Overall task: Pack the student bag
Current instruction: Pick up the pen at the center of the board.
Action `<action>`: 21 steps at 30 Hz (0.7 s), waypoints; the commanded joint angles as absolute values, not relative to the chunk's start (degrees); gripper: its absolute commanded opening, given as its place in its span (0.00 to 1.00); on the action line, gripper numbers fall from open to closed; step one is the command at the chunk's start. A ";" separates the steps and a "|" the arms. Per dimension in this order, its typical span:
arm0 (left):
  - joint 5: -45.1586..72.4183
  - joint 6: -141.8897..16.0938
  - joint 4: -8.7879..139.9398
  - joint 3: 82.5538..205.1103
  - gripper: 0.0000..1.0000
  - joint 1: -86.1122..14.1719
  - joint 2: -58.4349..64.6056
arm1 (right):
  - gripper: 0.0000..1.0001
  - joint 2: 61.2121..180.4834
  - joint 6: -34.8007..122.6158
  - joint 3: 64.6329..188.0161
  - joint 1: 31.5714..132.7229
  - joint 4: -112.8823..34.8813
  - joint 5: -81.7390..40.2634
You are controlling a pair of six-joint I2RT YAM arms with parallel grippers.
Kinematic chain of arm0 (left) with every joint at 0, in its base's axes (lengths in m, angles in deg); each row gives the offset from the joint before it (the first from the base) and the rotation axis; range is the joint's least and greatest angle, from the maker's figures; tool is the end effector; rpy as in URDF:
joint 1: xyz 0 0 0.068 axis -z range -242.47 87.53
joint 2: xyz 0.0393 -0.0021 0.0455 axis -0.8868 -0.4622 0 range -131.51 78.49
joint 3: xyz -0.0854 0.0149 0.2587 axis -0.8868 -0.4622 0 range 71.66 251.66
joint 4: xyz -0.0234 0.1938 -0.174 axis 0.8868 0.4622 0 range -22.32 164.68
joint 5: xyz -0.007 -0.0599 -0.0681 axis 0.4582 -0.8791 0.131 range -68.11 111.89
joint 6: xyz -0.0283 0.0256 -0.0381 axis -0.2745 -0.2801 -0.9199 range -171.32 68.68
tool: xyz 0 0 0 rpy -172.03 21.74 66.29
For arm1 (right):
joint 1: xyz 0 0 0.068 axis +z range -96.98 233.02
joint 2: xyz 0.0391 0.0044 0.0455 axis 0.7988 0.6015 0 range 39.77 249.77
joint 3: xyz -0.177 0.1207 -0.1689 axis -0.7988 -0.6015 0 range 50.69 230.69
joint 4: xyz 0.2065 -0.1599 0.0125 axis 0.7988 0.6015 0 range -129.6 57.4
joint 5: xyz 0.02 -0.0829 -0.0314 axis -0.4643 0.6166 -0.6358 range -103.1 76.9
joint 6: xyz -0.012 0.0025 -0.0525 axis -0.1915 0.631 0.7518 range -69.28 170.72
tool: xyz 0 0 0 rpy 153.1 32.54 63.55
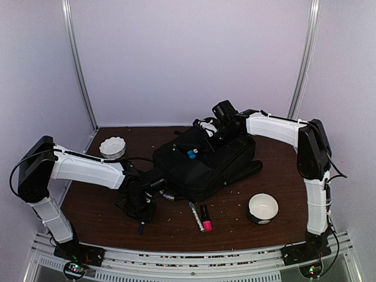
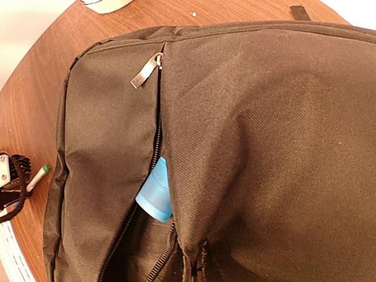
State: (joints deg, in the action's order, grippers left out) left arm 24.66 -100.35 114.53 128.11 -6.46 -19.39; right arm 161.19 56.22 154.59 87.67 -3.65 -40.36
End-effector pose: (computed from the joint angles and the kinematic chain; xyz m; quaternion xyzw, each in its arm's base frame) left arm 0.1596 -0.2337 0.1483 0.0604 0.9978 0.0028 0.0283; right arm 0.3792 0.2818 0.2373 -0.3861 0.8415 0.2932 0.2385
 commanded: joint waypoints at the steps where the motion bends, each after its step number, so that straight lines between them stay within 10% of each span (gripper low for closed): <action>1: 25.43 -100.41 116.07 129.26 0.13 -6.57 -20.01 | 0.00 162.90 55.38 154.40 89.32 -2.51 -44.74; 21: 24.33 -91.96 122.73 147.04 0.00 -8.94 -9.48 | 0.00 162.98 54.79 154.45 89.30 -2.71 -45.95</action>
State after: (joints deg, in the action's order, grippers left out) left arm 24.81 -95.85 123.19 141.59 -6.79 -11.07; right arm 161.19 55.61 154.59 87.67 -3.67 -40.52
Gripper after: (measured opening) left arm 0.082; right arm 0.013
